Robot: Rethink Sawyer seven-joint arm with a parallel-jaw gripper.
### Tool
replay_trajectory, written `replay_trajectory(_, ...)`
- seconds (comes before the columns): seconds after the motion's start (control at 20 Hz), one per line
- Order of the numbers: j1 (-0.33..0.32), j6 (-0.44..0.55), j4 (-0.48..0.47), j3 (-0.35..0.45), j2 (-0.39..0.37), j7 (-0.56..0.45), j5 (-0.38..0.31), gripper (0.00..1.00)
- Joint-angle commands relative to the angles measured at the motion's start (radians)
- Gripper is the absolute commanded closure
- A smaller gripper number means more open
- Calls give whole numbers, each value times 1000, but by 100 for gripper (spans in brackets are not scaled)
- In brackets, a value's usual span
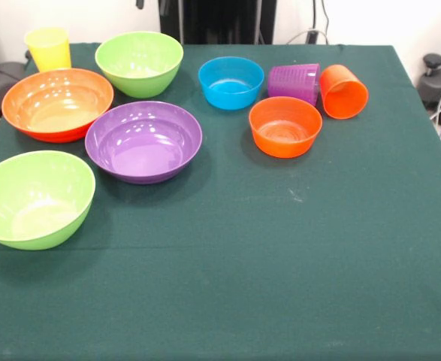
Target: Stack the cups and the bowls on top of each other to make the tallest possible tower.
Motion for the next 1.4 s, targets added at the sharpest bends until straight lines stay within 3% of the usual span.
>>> replay_trajectory(0.05, 41, -323, -4, 34, 225, 61, 34, 0)
replay_trajectory(0.4, 79, -230, 9, 70, 262, 79, 68, 0)
replay_trajectory(1.0, 176, -188, -19, 111, 298, 128, 131, 0)
replay_trajectory(1.4, 185, -118, -30, 255, 273, 270, 251, 0)
